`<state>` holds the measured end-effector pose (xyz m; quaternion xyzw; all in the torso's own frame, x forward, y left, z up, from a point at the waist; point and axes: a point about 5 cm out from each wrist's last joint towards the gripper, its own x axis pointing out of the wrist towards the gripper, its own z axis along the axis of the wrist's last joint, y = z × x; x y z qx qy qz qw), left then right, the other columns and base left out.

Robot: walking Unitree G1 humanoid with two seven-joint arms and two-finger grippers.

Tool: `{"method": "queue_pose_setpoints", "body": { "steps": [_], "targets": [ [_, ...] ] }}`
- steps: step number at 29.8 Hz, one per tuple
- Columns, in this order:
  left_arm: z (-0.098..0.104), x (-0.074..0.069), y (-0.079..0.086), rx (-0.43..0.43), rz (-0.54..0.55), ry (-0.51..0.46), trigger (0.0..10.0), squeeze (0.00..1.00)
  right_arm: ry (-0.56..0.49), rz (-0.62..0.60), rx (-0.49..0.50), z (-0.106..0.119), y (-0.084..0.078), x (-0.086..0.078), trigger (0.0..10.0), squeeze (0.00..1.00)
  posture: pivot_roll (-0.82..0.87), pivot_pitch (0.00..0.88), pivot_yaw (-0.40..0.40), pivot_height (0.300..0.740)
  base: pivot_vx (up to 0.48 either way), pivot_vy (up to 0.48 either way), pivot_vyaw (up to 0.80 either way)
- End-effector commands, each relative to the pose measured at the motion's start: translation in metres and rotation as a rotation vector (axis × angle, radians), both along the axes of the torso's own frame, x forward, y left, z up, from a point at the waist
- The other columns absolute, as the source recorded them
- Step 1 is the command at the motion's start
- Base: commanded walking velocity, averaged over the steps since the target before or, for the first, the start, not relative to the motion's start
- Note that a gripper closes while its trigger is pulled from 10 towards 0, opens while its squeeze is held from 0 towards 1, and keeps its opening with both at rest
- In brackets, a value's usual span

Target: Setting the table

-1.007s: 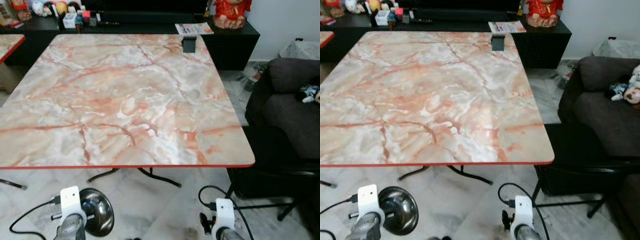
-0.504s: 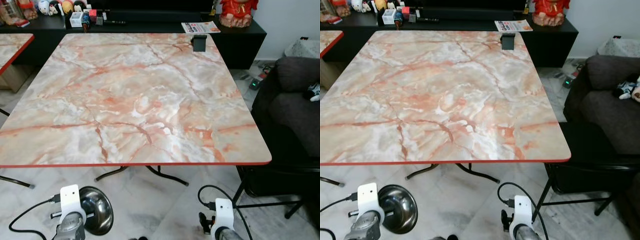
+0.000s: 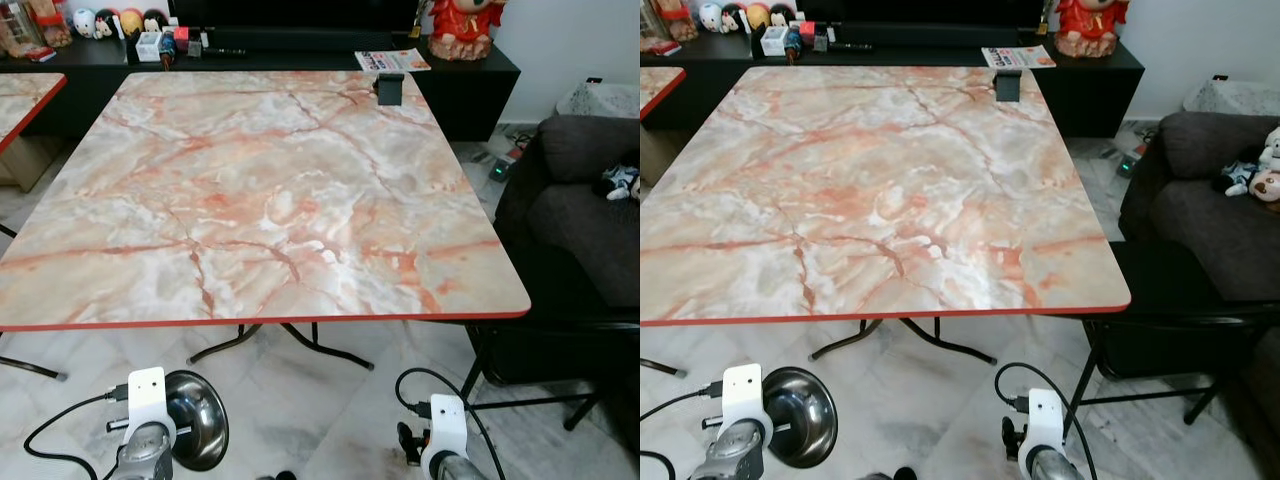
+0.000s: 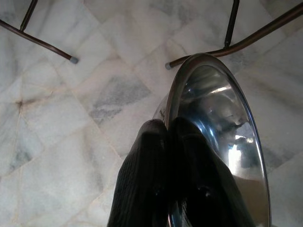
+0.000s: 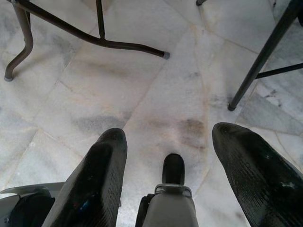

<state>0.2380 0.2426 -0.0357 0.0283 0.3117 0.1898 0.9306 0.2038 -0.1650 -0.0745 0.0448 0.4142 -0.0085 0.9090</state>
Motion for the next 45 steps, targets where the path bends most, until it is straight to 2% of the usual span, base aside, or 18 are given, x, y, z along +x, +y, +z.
{"method": "queue_pose_setpoints", "body": {
  "steps": [1,15,19,21,22,24,26,29,31,34,36,38,39,40,42,43,44,45],
  "targets": [
    [0.001,0.002,-0.003,-0.001,-0.001,-0.005,10.0,0.00,0.005,-0.016,0.002,-0.001,-0.002,-0.002,10.0,0.00,0.07,0.100,0.006,0.740,0.000,0.000,0.00],
    [-0.002,-0.001,-0.006,-0.020,0.020,0.001,10.0,0.00,0.007,-0.007,-0.003,-0.001,-0.004,-0.002,10.0,0.00,0.07,0.099,-0.010,0.740,0.000,0.000,0.00],
    [-0.003,-0.005,0.000,-0.019,0.088,-0.011,10.0,0.00,0.007,-0.001,-0.006,0.000,-0.005,-0.001,10.0,0.00,0.08,0.100,-0.015,0.740,0.000,0.000,0.00],
    [-0.002,-0.012,0.013,0.014,0.189,-0.021,10.0,0.00,0.008,0.000,-0.009,0.000,-0.006,-0.001,10.0,0.00,0.09,0.101,-0.021,0.740,0.000,0.000,0.00],
    [-0.001,-0.017,0.023,0.069,0.239,-0.017,10.0,0.00,0.008,0.003,-0.011,0.000,-0.006,-0.001,10.0,0.00,0.09,0.102,-0.021,0.740,0.000,0.000,0.00],
    [0.001,-0.020,0.029,0.104,0.274,-0.017,10.0,0.00,0.007,0.005,-0.011,0.000,-0.007,-0.001,10.0,0.00,0.09,0.105,-0.025,0.740,0.000,0.000,0.00],
    [0.011,-0.027,0.053,0.253,0.369,-0.023,10.0,0.00,0.008,0.016,-0.015,0.000,-0.006,0.000,10.0,0.00,0.10,0.105,-0.028,0.740,0.000,0.000,0.00],
    [0.015,-0.029,0.060,0.302,0.395,-0.032,10.0,0.00,0.008,0.020,-0.015,0.000,-0.006,0.000,10.0,0.00,0.11,0.106,-0.029,0.740,0.000,0.000,0.00],
    [0.033,-0.031,0.083,0.453,0.478,-0.074,10.0,0.00,0.008,0.025,-0.013,0.001,-0.004,0.001,10.0,0.00,0.12,0.104,-0.030,0.740,0.000,0.000,0.00],
    [0.050,-0.033,0.100,0.591,0.558,-0.114,10.0,0.00,0.008,0.028,-0.010,0.001,-0.003,0.001,10.0,0.00,0.12,0.106,-0.030,0.740,0.000,0.000,0.00],
    [0.071,-0.035,0.118,0.707,0.660,-0.153,10.0,0.00,0.009,0.032,-0.008,0.001,-0.002,0.002,10.0,0.00,0.13,0.103,-0.030,0.740,0.000,0.000,0.00],
    [0.088,-0.037,0.132,0.781,0.739,-0.186,10.0,0.00,0.010,0.036,-0.006,0.001,-0.001,0.002,10.0,0.00,0.14,0.103,-0.029,0.740,0.000,0.000,0.00],
    [0.088,-0.037,0.132,0.781,0.739,-0.186,10.0,0.00,0.010,0.036,-0.006,0.001,-0.001,0.002,10.0,0.00,0.14,0.103,-0.029,0.740,0.000,0.000,0.00],
    [0.105,-0.039,0.144,0.832,0.813,-0.215,10.0,0.00,0.011,0.040,-0.004,0.001,0.000,0.002,10.0,0.00,0.14,0.100,-0.031,0.740,0.000,0.000,0.00],
    [0.121,-0.040,0.154,0.875,0.861,-0.254,10.0,0.00,0.012,0.044,-0.003,0.001,0.000,0.002,10.0,0.00,0.14,0.100,-0.031,0.740,0.000,0.000,0.00],
    [0.133,-0.039,0.157,0.923,0.874,-0.279,10.0,0.00,0.012,0.045,-0.002,0.001,0.001,0.002,10.0,0.00,0.14,0.100,-0.032,0.740,0.000,0.000,0.00],
    [0.154,-0.037,0.160,0.999,0.891,-0.334,10.0,0.00,0.011,0.045,-0.001,0.001,0.001,0.003,10.0,0.00,0.15,0.097,-0.034,0.740,0.000,0.000,0.00],
    [0.154,-0.037,0.160,0.999,0.891,-0.334,10.0,0.00,0.011,0.045,-0.001,0.001,0.001,0.003,10.0,0.00,0.15,0.097,-0.034,0.740,0.000,0.000,0.00]
  ]
}}
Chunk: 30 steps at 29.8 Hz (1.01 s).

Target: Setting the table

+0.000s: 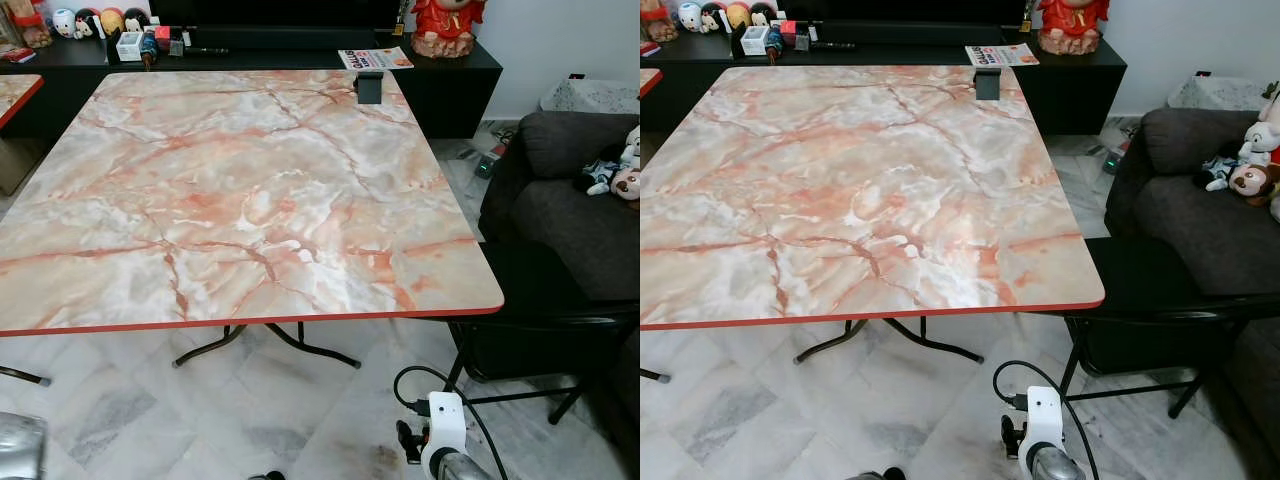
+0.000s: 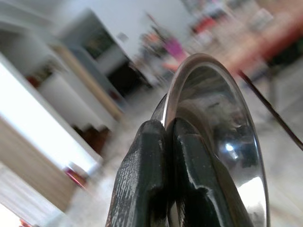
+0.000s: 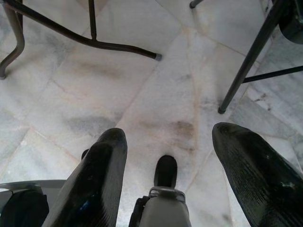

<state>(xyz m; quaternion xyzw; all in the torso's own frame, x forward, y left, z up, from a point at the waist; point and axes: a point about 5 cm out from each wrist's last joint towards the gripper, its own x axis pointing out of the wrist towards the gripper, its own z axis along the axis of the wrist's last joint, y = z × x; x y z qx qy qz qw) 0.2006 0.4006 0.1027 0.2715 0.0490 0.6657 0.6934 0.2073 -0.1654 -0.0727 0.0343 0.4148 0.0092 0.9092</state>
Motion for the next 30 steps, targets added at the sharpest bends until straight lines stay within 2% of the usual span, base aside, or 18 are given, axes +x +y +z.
{"method": "queue_pose_setpoints", "body": {
  "steps": [1,2,3,4,5,6,7,8,9,12,14,18,19,21,23,24,25,30],
  "targets": [
    [0.025,0.002,0.002,0.111,0.027,-0.027,10.0,0.00,0.011,0.004,0.004,-0.001,0.001,0.000,10.0,0.00,0.15,0.097,-0.034,0.740,0.000,0.000,0.00],
    [0.043,0.007,0.000,0.180,0.011,-0.060,10.0,0.00,0.010,0.004,0.004,0.000,0.001,0.000,10.0,0.00,0.14,0.097,-0.034,0.740,0.000,0.000,0.00],
    [0.043,0.007,0.000,0.180,0.011,-0.060,10.0,0.00,0.010,0.004,0.004,0.000,0.001,0.000,10.0,0.00,0.14,0.097,-0.034,0.740,0.000,0.000,0.00],
    [0.089,0.024,-0.012,0.360,-0.095,-0.161,10.0,0.00,0.006,0.003,0.004,0.000,0.001,0.001,10.0,0.00,0.14,0.096,-0.034,0.740,0.000,0.000,0.00],
    [0.121,0.045,-0.030,0.428,-0.287,-0.268,10.0,0.00,0.005,0.004,0.002,0.001,0.001,0.002,10.0,0.00,0.14,0.095,-0.035,0.740,0.000,0.000,0.00],
    [0.121,0.045,-0.030,0.428,-0.287,-0.268,10.0,0.00,0.005,0.004,0.002,0.001,0.001,0.002,10.0,0.00,0.14,0.095,-0.035,0.740,0.000,0.000,0.00],
    [0.136,0.066,-0.047,0.398,-0.485,-0.345,10.0,0.00,0.006,0.005,0.001,0.001,0.001,0.002,10.0,0.00,0.15,0.094,-0.034,0.740,0.000,0.000,0.00],
    [0.140,0.087,-0.066,0.300,-0.684,-0.402,10.0,0.00,0.007,0.004,0.001,0.000,0.001,0.001,10.0,0.00,0.14,0.091,-0.031,0.740,0.000,0.000,0.00],
    [0.140,0.098,-0.078,0.221,-0.796,-0.436,10.0,0.00,0.007,0.003,0.001,0.000,0.001,0.001,10.0,0.00,0.13,0.091,-0.028,0.740,0.000,0.000,0.00],
    [0.139,0.119,-0.107,0.062,-1.013,-0.476,10.0,0.00,0.005,-0.010,0.005,0.000,0.001,0.001,10.0,0.00,0.11,0.089,-0.018,0.740,0.000,0.000,0.00],
    [0.137,0.127,-0.125,-0.046,-1.104,-0.484,10.0,0.00,0.004,-0.017,0.006,0.000,0.001,0.001,10.0,0.00,0.11,0.089,-0.014,0.740,0.000,0.000,0.00],
    [0.136,0.127,-0.128,-0.066,-1.112,-0.483,10.0,0.00,0.004,-0.018,0.007,0.000,0.001,0.001,10.0,0.00,0.11,0.089,-0.014,0.740,0.000,0.000,0.00],
    [0.114,0.143,-0.153,-0.409,-1.205,-0.564,10.0,0.00,0.011,-0.031,0.006,-0.002,-0.001,-0.003,10.0,0.00,0.09,0.090,-0.008,0.740,0.000,0.000,0.00],
    [0.095,0.154,-0.181,-0.679,-1.299,-0.611,10.0,0.00,0.018,-0.036,0.004,-0.004,-0.003,-0.007,10.0,0.00,0.09,0.095,-0.007,0.740,0.000,0.000,0.00],
    [0.087,0.156,-0.193,-0.766,-1.348,-0.616,10.0,0.00,0.021,-0.037,0.003,-0.004,-0.003,-0.008,10.0,0.00,0.08,0.098,-0.006,0.740,0.000,0.000,0.00],
    [0.078,0.156,-0.202,-0.850,-1.379,-0.626,10.0,0.00,0.023,-0.040,0.003,-0.005,-0.003,-0.009,10.0,0.00,0.08,0.101,-0.004,0.740,0.000,0.000,0.00],
    [0.078,0.156,-0.202,-0.850,-1.379,-0.626,10.0,0.00,0.023,-0.040,0.003,-0.005,-0.003,-0.009,10.0,0.00,0.08,0.101,-0.004,0.740,0.000,0.000,0.00],
    [0.053,0.153,-0.225,-1.054,-1.365,-0.613,10.0,0.00,0.024,-0.045,0.007,-0.005,-0.003,-0.010,10.0,0.00,0.08,0.108,-0.001,0.740,0.000,0.000,0.00]
  ]
}}
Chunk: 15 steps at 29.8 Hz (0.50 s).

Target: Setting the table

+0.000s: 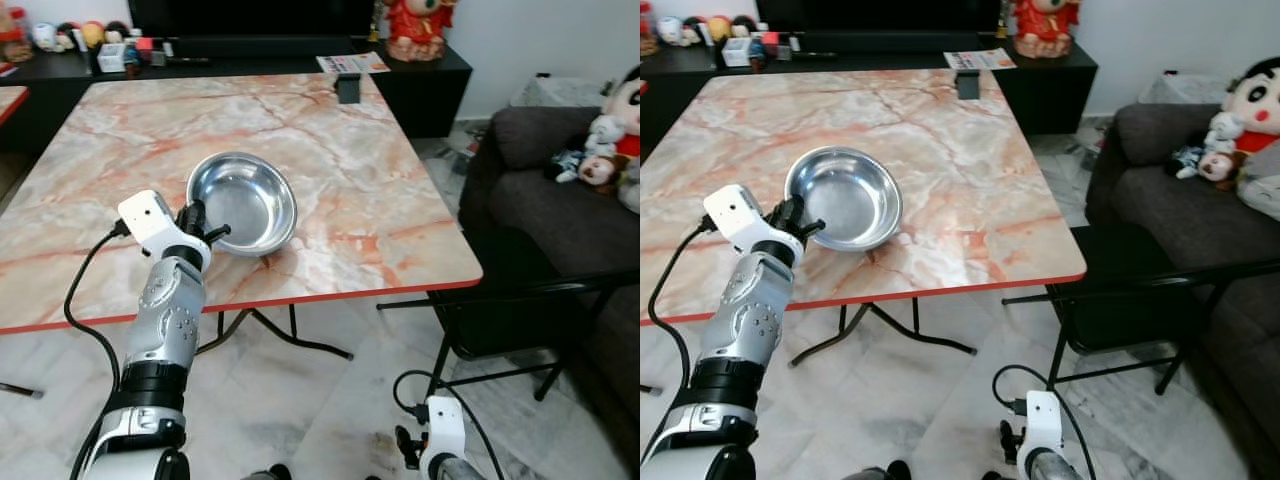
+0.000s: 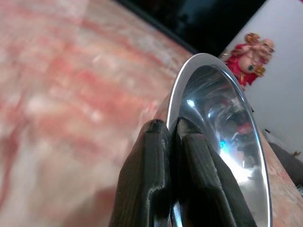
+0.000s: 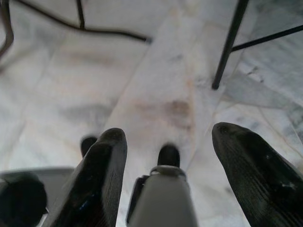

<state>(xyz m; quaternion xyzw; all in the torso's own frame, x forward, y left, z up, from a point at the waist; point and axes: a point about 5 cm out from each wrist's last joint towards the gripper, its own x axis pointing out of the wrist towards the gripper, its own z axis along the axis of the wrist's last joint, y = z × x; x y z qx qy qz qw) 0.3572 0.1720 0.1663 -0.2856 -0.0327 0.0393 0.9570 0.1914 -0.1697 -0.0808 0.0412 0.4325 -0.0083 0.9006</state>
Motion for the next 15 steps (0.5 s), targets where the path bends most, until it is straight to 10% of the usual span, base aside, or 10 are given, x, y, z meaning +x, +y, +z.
{"method": "queue_pose_setpoints", "body": {
  "steps": [1,15],
  "targets": [
    [-0.0104,-0.0042,0.0024,-0.033,0.000,0.051,10.0,0.00,-0.017,-0.009,0.009,0.0027,0.0018,0.0054,10.0,0.00,0.08,0.109,-0.001,0.740,0.000,0.000,0.00],
    [-0.0050,-0.0050,0.0077,0.034,0.068,0.054,10.0,0.00,-0.018,-0.005,0.011,0.0028,0.0029,0.0057,10.0,0.00,0.08,0.117,0.001,0.740,0.000,0.000,0.00]
  ]
}}
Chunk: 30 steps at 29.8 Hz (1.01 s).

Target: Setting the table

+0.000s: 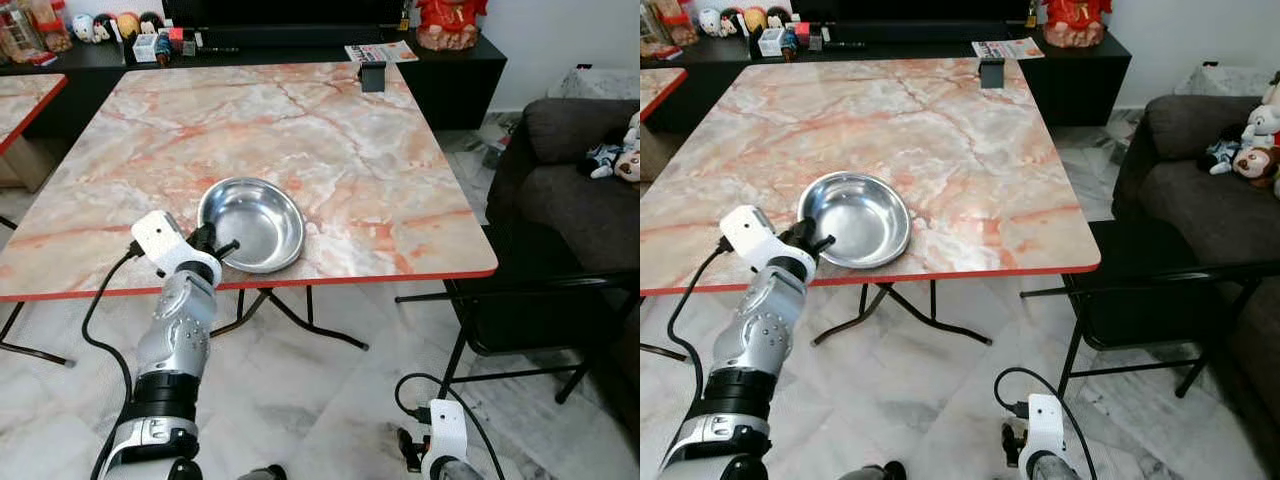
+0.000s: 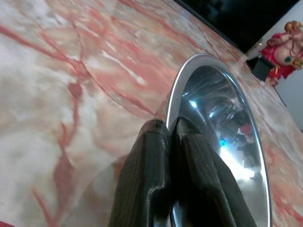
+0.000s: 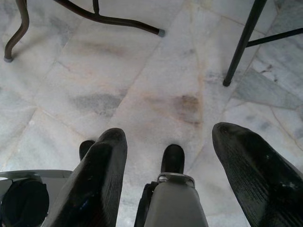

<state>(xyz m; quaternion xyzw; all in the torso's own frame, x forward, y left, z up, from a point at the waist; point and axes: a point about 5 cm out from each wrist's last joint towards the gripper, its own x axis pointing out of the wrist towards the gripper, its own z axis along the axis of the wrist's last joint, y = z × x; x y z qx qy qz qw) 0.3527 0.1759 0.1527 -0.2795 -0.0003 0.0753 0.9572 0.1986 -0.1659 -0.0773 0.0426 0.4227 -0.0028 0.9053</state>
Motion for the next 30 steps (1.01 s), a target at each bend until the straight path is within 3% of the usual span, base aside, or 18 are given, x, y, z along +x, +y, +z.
{"method": "queue_pose_setpoints", "body": {
  "steps": [1,11,15,20,30],
  "targets": [
    [0.009,0.000,0.004,0.029,0.017,-0.031,10.0,0.00,0.004,-0.014,0.005,-0.001,-0.001,-0.002,10.0,0.00,0.08,0.117,0.001,0.740,0.000,0.000,0.00],
    [0.015,0.010,-0.001,-0.001,0.039,-0.034,10.0,0.00,0.000,-0.010,0.003,0.000,-0.002,0.001,10.0,0.00,0.08,0.107,-0.008,0.740,0.000,0.000,0.00],
    [0.012,0.015,0.000,-0.104,0.078,-0.001,10.0,0.00,-0.005,-0.008,-0.001,0.002,-0.003,0.003,10.0,0.00,0.08,0.110,-0.015,0.740,0.000,0.000,0.00],
    [0.002,0.020,-0.009,-0.315,0.065,0.071,10.0,0.00,0.001,-0.001,-0.005,0.001,-0.004,0.002,10.0,0.00,0.08,0.112,-0.019,0.740,0.000,0.000,0.00],
    [-0.003,0.018,-0.006,-0.299,0.128,0.119,10.0,0.00,0.005,-0.011,-0.008,0.000,-0.007,-0.001,10.0,0.00,0.07,0.114,-0.019,0.740,0.000,0.000,0.00]
  ]
}}
